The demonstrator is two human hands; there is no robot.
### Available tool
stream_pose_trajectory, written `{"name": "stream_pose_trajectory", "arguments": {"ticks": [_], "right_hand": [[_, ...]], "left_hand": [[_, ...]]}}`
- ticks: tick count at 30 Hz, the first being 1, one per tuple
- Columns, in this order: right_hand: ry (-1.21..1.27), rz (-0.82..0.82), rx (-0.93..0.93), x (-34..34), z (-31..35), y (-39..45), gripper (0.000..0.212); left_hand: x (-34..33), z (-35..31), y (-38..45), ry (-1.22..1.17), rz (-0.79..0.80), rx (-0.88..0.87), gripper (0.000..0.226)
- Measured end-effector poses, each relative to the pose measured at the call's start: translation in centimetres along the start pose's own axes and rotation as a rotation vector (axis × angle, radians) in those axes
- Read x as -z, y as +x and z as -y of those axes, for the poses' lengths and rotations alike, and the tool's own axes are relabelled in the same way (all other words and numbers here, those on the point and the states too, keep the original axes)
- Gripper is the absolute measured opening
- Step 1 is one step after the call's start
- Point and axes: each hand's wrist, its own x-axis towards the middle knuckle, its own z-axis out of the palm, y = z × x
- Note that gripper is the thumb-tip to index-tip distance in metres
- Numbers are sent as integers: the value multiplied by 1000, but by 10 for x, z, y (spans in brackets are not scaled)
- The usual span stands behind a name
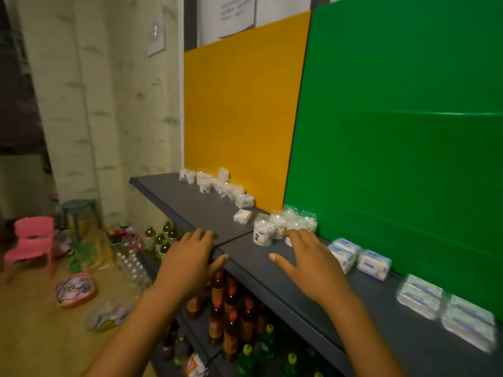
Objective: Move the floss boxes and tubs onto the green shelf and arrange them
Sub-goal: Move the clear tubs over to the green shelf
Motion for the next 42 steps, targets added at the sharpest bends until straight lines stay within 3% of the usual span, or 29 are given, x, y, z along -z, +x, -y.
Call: {"name": "stream_pose_trajectory", "arguments": {"ticks": [9,16,34,42], "right_hand": [[31,7,154,-55,59,91,62],[59,5,175,-101,84,186,63],[117,112,206,-232,127,363,65],[87,121,117,-274,153,435,66]], "left_hand": [[-8,91,19,110,-25,145,55],[-24,163,81,186,-37,209,53],[-102,299,213,147,7,261,52],[-143,376,281,72,43,184,55]]}}
